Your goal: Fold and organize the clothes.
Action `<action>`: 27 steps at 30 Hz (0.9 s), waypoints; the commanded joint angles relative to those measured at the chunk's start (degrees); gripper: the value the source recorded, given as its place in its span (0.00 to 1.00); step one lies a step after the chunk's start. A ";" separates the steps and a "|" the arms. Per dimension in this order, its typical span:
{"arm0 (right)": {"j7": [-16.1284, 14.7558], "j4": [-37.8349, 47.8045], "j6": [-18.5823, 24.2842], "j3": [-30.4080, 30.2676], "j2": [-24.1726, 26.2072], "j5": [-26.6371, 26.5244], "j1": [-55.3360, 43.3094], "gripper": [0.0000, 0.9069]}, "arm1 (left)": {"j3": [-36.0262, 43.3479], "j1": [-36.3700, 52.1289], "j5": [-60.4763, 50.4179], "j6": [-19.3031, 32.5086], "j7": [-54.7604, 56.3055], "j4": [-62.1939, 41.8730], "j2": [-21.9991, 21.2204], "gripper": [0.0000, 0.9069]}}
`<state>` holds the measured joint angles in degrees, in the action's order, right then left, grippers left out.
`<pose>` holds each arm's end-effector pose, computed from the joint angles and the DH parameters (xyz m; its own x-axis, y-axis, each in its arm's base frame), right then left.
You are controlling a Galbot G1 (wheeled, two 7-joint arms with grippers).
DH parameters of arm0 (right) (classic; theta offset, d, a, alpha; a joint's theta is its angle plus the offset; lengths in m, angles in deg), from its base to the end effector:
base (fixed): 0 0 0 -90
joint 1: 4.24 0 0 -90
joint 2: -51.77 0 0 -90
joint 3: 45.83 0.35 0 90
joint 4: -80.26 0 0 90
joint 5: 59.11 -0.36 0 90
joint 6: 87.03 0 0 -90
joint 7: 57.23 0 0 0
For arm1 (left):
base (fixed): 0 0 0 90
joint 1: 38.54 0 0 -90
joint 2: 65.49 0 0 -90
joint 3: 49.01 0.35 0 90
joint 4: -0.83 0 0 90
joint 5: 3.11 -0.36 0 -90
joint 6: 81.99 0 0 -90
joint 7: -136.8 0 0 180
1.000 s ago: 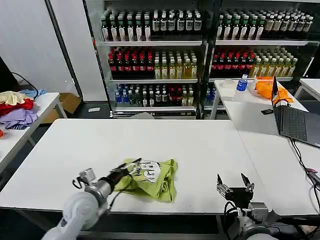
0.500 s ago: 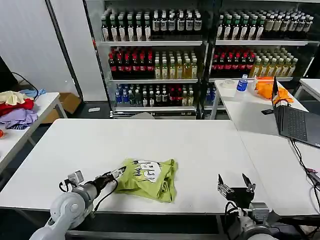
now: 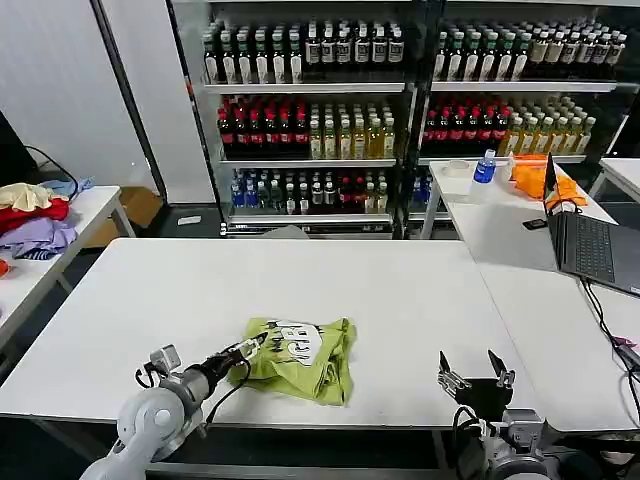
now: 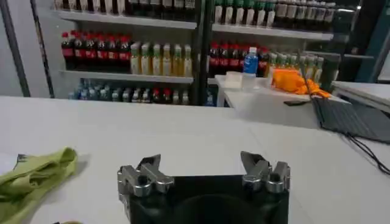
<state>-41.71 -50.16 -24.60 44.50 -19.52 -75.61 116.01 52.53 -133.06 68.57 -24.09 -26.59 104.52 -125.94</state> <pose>0.1814 -0.0389 -0.2330 -0.9463 0.0737 0.3147 0.0487 0.9951 -0.0864 0.3208 0.0697 -0.2910 -0.7541 0.3785 0.5367 0.0141 0.8264 -0.5629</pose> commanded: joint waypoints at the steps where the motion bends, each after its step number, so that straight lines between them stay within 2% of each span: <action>1: 0.04 -0.12 0.03 0.11 0.02 0.01 0.25 1.00 | 0.67 0.50 1.19 0.84 -0.25 -2.09 -1.85 0.02; 19: 0.18 -0.61 -0.27 0.28 0.10 -0.01 0.51 1.00 | -2.19 1.01 10.76 1.32 -2.83 -1.60 -2.99 0.02; 24: 0.18 -0.77 -0.31 0.58 0.28 -0.19 0.48 1.00 | -5.98 0.44 14.18 1.20 -2.41 1.05 -0.72 0.02; 27: 0.18 -0.92 -0.33 0.98 0.53 -0.61 0.21 1.00 | -10.13 0.33 15.92 0.82 -1.68 1.77 2.27 0.02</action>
<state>-41.54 -50.93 -24.90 45.13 -19.18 -75.89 116.39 49.70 -132.69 77.90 -23.20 -28.60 103.75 -127.86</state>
